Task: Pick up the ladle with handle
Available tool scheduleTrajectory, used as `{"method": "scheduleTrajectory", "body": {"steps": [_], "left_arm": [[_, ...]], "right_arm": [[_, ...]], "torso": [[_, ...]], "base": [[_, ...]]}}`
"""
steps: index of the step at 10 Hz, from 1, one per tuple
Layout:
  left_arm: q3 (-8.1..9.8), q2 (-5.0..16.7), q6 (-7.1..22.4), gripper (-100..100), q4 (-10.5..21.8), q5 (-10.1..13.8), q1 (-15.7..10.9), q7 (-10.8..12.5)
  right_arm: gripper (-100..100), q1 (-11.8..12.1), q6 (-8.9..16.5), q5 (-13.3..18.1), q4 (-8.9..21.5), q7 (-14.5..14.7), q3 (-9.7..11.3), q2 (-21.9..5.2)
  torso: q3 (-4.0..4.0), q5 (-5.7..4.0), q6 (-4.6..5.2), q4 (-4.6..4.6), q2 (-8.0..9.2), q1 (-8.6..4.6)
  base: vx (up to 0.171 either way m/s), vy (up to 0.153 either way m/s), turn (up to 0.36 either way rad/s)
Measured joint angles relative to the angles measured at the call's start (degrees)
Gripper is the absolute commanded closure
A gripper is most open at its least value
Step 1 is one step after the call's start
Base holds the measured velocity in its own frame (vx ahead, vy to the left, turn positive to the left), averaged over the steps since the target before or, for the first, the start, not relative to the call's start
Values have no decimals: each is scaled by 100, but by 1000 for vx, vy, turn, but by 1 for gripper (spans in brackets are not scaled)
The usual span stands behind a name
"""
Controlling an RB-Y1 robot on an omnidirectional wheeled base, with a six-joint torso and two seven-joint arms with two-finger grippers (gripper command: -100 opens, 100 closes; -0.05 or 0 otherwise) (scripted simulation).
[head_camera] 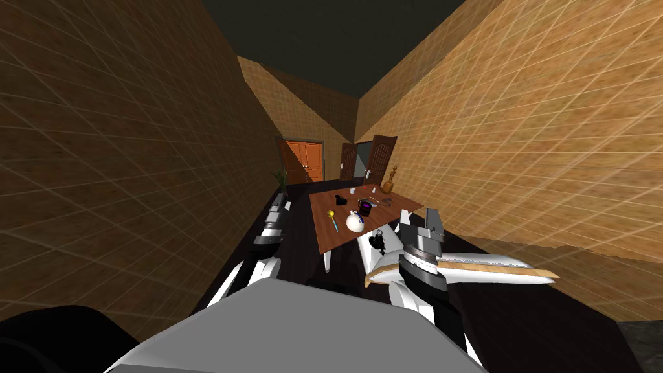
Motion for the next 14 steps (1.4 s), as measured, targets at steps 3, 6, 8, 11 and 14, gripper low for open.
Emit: {"method": "scheduleTrajectory", "body": {"steps": [3,6,8,11,14], "left_arm": [[73,240,124,-100,317,82,-183,-132],[207,546,282,-100,810,227,-438,-279],[329,795,446,-100,1221,362,-670,-385],[415,1015,748,-100,1608,495,-927,-545],[476,1142,936,-100,1996,584,-1134,-660]], "right_arm": [[0,0,0,0,0,0,0,0],[0,0,0,0,0,0,1,1],[0,0,0,0,0,0,1,1],[0,0,0,0,0,0,0,0],[0,0,0,0,0,0,0,0]], "torso": [[1,-3,1,0,3,-15],[2,-5,1,1,4,-23],[2,-5,1,0,3,-24],[1,-3,1,0,1,-14],[1,-3,-1,0,1,-9]], "base": [[-13,-47,-36],[-16,-67,-69],[-11,-70,-94],[-5,-37,-48],[-4,-34,-77]]}}
